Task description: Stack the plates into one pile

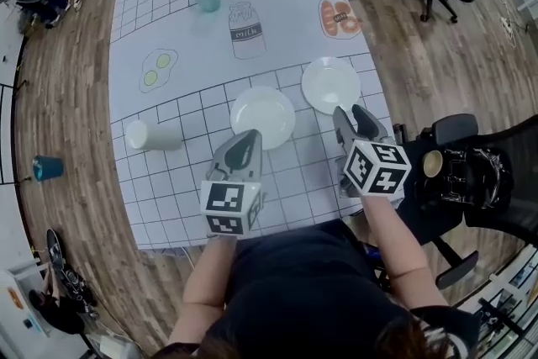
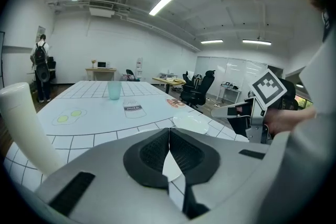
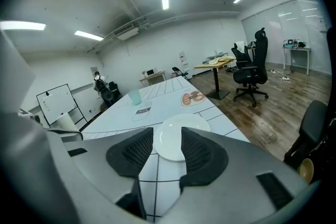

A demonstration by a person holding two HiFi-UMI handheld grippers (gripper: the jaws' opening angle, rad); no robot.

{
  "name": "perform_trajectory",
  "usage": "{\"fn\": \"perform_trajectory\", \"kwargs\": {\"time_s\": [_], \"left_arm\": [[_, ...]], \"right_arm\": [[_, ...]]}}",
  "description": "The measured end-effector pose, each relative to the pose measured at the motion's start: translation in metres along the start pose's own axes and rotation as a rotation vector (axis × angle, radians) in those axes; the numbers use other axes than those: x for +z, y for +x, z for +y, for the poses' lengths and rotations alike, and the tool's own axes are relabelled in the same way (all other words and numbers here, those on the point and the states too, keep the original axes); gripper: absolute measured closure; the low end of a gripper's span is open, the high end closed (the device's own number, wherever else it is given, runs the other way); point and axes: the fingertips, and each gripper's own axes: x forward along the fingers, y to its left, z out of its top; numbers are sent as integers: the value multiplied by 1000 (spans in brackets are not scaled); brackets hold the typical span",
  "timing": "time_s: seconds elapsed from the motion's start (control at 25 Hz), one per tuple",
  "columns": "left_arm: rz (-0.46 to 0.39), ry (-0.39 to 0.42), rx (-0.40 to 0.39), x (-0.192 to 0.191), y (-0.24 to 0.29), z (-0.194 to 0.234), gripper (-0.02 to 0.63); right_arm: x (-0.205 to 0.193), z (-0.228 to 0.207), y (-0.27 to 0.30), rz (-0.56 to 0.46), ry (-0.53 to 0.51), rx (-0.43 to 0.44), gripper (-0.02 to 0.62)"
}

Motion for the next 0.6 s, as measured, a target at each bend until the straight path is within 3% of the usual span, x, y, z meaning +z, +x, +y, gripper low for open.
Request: {"fn": "perform_trajectory", "kwargs": {"time_s": [0.28, 0.6], "left_arm": [[3, 15, -58, 9, 27, -23, 578], [19, 9, -82, 11, 56, -35, 578]], "right_arm": [[0, -45, 5, 18, 30, -91, 423], [-11, -65, 27, 78, 56, -102, 419]]}}
